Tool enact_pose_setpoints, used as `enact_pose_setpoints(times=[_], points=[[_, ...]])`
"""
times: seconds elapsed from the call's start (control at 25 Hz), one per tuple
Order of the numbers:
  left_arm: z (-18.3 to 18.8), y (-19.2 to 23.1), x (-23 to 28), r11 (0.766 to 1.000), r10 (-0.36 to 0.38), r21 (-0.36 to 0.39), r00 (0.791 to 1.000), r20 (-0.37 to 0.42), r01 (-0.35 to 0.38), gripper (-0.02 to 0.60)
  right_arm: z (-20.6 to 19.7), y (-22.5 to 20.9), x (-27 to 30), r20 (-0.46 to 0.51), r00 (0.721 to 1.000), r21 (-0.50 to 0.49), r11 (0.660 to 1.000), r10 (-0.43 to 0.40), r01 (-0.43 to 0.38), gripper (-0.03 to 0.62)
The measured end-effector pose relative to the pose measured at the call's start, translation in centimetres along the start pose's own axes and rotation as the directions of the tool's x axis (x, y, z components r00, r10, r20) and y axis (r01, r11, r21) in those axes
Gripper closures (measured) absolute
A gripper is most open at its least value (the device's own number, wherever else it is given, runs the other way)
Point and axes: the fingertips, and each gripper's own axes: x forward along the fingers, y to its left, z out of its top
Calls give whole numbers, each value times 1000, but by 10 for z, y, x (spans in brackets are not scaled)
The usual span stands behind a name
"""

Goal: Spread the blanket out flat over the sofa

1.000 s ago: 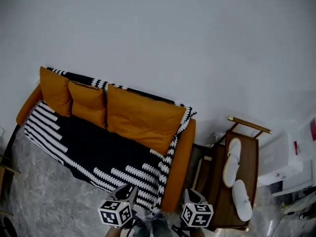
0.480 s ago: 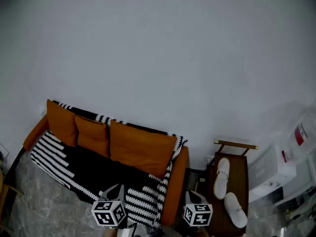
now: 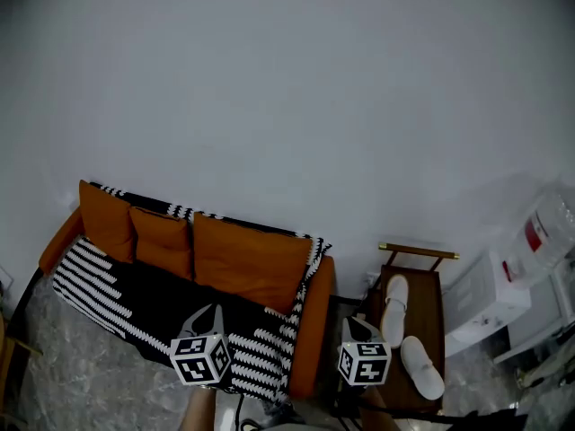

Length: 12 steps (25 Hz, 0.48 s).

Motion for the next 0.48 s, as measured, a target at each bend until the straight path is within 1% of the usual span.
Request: enact_pose_setpoints(times=[0.08,0.16,0.48], points=[[1,2,2,1000,2,-4,1000,2,-2,577,5,1,0,0,1000,-42,999,-10,10,589],[2,3,4,1000,5,-11,1000,6,-5,578,10,-1,0,6,1000,-60,998,-17,17,589],[3,1,8,1000,-4,-12,1000,8,4,577,15,-7,-1,13,999,-33,999,-37,38,589]])
